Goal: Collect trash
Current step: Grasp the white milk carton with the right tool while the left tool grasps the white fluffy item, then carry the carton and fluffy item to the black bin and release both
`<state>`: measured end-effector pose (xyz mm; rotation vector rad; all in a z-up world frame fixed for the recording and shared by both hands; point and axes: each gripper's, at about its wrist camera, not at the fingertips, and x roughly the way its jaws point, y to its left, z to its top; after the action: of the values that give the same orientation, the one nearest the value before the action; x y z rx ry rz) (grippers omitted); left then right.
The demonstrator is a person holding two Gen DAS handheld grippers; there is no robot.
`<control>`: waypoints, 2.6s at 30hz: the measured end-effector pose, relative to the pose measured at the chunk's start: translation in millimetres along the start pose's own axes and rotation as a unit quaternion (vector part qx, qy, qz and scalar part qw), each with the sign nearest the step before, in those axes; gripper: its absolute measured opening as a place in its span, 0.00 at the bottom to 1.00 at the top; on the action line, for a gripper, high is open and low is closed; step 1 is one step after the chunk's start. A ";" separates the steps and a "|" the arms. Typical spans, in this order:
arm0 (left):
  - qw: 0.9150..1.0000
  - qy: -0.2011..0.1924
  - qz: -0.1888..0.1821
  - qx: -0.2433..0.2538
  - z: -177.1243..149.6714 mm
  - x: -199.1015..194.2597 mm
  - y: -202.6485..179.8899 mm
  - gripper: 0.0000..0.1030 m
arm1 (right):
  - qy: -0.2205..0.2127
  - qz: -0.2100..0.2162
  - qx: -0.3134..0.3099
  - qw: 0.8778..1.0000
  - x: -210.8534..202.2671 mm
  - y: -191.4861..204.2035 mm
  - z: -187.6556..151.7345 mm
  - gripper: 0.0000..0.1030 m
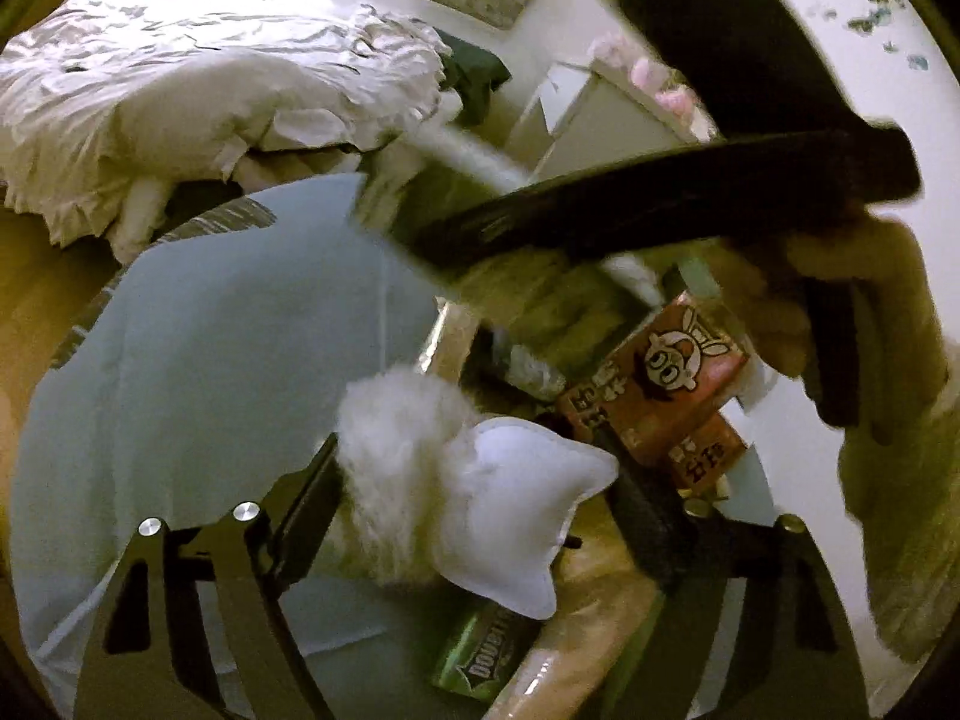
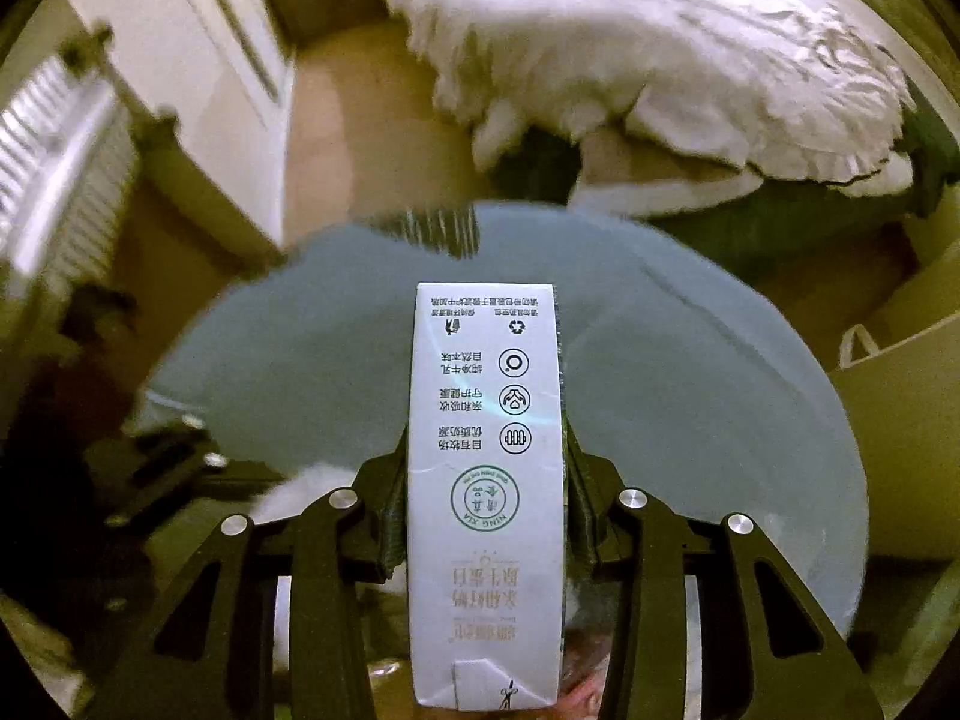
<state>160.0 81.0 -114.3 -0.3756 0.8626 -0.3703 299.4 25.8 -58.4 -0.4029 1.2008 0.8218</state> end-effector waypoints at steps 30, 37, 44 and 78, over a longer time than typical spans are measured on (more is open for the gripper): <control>0.992 -0.003 0.122 -0.021 -15.8 -13.4 16.9 0.39 | -0.246 0.114 0.298 0.915 -116.3 -103.5 -302.2 0.41; 0.994 -0.018 0.103 -0.035 -19.7 -34.8 -0.8 0.38 | -0.285 0.103 0.317 0.899 -122.3 -115.9 -322.8 0.41; 0.998 -0.054 -0.020 0.035 31.8 -30.0 -109.2 0.38 | -0.378 0.044 0.409 0.829 -159.0 -187.7 -377.6 0.41; 0.962 0.178 -0.170 0.116 20.1 312.4 -340.5 0.66 | -0.218 -0.035 0.583 0.782 -54.6 -347.3 -471.2 0.52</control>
<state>306.9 -356.1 -151.2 -0.2408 1.0940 -0.8690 240.6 -537.5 -216.1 0.7345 1.0239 -0.0255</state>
